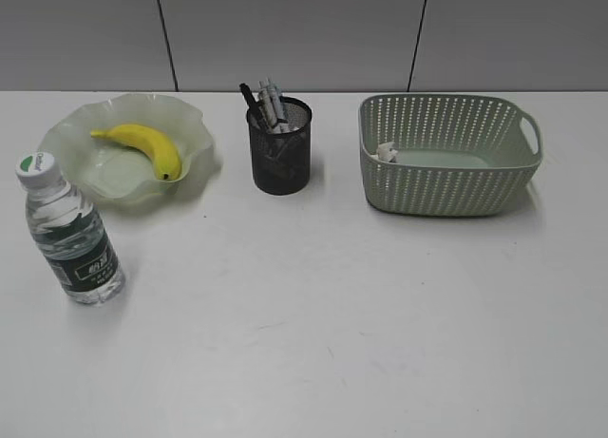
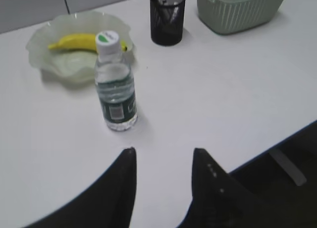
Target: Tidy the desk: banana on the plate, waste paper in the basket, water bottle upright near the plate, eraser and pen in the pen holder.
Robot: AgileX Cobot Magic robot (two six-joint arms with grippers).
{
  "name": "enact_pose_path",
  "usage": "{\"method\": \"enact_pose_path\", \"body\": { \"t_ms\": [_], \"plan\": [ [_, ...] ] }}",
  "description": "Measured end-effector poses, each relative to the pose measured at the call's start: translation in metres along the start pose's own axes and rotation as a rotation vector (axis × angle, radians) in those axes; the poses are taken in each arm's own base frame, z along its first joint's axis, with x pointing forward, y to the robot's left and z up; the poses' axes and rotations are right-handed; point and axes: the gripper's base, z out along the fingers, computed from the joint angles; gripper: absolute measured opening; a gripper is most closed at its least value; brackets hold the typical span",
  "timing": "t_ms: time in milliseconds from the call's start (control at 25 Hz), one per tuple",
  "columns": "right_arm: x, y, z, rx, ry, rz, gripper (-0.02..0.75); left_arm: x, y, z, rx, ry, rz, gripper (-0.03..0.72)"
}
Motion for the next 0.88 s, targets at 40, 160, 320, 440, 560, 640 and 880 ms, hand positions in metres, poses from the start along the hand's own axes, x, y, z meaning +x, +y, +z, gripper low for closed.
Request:
{"method": "enact_pose_path", "body": {
  "t_ms": [40, 160, 320, 440, 560, 640, 880],
  "plan": [
    [0.0, 0.0, 0.0, 0.0, 0.0, 0.0, 0.446, -0.0006, -0.0006, 0.0031, 0.006, -0.019, 0.009, 0.281],
    [0.0001, 0.0, -0.0001, 0.0, -0.001, 0.0, 0.446, -0.0013, -0.002, 0.0073, 0.019, -0.024, 0.012, 0.279],
    [0.0003, 0.0, 0.0001, 0.0, 0.0, 0.0, 0.446, -0.0019, -0.0025, 0.0073, 0.024, -0.031, 0.01, 0.276],
    [0.0003, 0.0001, 0.0001, 0.007, 0.0, 0.003, 0.446, -0.002, -0.0025, 0.0073, 0.024, -0.031, 0.01, 0.276],
    [0.0003, 0.0006, -0.0001, 0.075, 0.006, 0.035, 0.446, -0.002, -0.0025, 0.0073, 0.025, -0.031, 0.01, 0.276],
    [0.0003, 0.0012, -0.0001, 0.158, 0.013, 0.074, 0.446, -0.002, -0.0025, 0.0073, 0.025, -0.031, 0.01, 0.276],
    [0.0001, 0.0029, 0.0, 0.39, 0.032, 0.181, 0.446, -0.0012, -0.0035, 0.006, -0.057, -0.042, -0.03, 0.267]
  ]
}}
